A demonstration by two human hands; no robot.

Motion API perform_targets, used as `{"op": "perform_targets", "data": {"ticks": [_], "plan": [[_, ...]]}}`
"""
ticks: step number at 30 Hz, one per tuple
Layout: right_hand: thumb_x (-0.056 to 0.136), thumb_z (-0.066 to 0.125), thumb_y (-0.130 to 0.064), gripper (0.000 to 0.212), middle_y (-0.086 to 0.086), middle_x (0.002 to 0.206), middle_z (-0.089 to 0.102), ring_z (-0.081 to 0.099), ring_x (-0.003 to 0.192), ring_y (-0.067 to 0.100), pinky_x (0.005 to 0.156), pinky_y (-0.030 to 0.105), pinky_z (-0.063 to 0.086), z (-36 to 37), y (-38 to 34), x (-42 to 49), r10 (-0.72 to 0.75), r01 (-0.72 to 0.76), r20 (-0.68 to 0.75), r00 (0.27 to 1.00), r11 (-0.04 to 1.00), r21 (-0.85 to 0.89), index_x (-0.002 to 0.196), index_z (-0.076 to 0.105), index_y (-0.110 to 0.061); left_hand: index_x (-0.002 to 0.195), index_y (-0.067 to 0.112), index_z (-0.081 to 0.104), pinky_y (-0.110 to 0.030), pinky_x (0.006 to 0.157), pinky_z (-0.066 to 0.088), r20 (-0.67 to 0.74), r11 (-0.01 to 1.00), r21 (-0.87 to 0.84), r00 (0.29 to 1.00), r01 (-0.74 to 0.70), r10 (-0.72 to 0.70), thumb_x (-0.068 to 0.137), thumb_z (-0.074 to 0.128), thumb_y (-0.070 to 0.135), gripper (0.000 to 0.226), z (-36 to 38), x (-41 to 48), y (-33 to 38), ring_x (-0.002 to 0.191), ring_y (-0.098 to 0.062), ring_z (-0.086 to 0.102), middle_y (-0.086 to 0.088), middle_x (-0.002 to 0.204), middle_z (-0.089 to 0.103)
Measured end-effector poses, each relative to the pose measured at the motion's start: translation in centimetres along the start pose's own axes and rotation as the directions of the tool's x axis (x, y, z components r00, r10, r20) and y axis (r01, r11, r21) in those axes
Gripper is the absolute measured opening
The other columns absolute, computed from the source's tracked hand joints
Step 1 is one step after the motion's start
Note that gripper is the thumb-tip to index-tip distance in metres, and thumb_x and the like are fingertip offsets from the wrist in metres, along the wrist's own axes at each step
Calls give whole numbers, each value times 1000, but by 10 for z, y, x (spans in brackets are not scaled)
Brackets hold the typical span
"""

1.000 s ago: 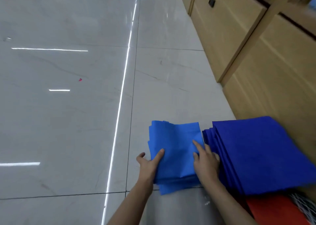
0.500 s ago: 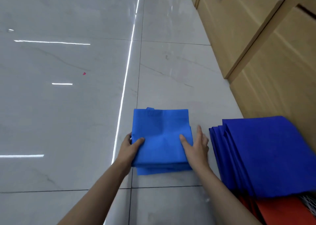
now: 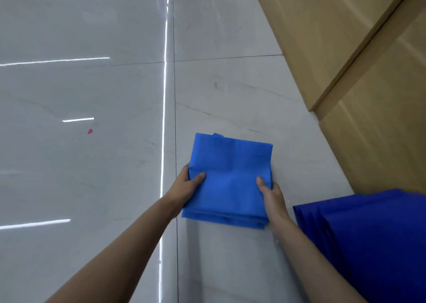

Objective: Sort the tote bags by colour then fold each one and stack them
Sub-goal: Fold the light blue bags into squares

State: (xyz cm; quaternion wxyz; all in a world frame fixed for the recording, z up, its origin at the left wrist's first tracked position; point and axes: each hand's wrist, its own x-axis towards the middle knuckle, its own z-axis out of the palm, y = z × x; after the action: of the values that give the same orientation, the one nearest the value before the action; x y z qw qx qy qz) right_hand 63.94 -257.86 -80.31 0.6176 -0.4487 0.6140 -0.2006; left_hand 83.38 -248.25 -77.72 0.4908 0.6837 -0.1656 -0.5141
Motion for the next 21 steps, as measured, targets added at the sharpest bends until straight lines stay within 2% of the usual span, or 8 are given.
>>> {"op": "perform_targets", "data": {"ticks": [3, 5, 8, 10, 14, 16, 19, 21], "plan": [[95, 51, -37, 20, -5, 99, 59, 56, 87, 13, 70, 26, 47, 5, -15, 17, -17, 16, -38, 999, 1000, -7, 105, 50, -19, 137, 18, 34, -21, 75, 49, 24, 994, 97, 999, 41, -44, 94, 55, 28, 49, 4, 28, 20, 100, -11, 58, 1, 123, 54], [96, 51, -34, 15, -5, 88, 56, 54, 79, 13, 63, 23, 45, 10, -22, 21, 2, -2, -51, 999, 1000, -13, 92, 48, -19, 136, 16, 35, -21, 74, 47, -8, 988, 145, 998, 60, -60, 93, 57, 24, 50, 5, 44, 30, 98, -12, 57, 0, 121, 54], [95, 52, -35, 21, -2, 87, 56, 54, 75, 12, 68, 31, 48, 12, -24, 25, 7, -10, -50, 999, 997, -77, 79, 43, -24, 135, 12, 38, -28, 84, 45, -66, 968, 231, 994, 102, -89, 90, 61, 17, 50, 7, 59, 34, 100, -19, 56, -3, 120, 54], [94, 52, -39, 23, 3, 93, 57, 56, 79, 15, 70, 36, 49, 13, -22, 28, 8, -17, -60, 998, 988, -152, 84, 44, -20, 134, 10, 38, -30, 88, 44, -95, 947, 296, 990, 128, -104, 90, 61, 15, 50, 7, 65, 33, 101, -20, 54, -7, 124, 54], [94, 52, -40, 32, 5, 102, 55, 55, 87, 19, 67, 28, 43, 16, -22, 32, 40, -53, -72, 997, 981, -188, 102, 43, -10, 133, 8, 39, -32, 89, 42, -128, 913, 370, 983, 173, -135, 91, 59, 13, 48, 8, 72, 36, 99, -22, 51, -11, 127, 53], [95, 51, -39, 30, 1, 99, 54, 54, 85, 16, 64, 27, 43, 15, -26, 30, 75, -81, -48, 996, 986, -146, 104, 42, -13, 135, 7, 37, -32, 87, 42, -118, 919, 345, 980, 192, -161, 91, 58, 12, 49, 10, 71, 41, 98, -22, 50, -13, 128, 52], [93, 53, -42, 30, -1, 101, 56, 58, 91, 20, 79, 37, 51, 11, -31, 31, 156, -156, -15, 988, 982, -101, 106, 42, -18, 137, 8, 33, -32, 80, 42, -89, 940, 209, 962, 271, -257, 92, 58, 10, 51, 10, 70, 50, 92, -22, 52, -14, 125, 52], [89, 59, -42, 36, 1, 104, 61, 63, 93, 24, 85, 43, 53, 7, -35, 33, 234, -234, 23, 972, 972, -19, 110, 47, -16, 130, 5, 41, -33, 73, 44, -71, 930, 115, 937, 349, -343, 89, 62, 11, 46, 7, 68, 54, 82, -22, 56, -11, 111, 57]]}}
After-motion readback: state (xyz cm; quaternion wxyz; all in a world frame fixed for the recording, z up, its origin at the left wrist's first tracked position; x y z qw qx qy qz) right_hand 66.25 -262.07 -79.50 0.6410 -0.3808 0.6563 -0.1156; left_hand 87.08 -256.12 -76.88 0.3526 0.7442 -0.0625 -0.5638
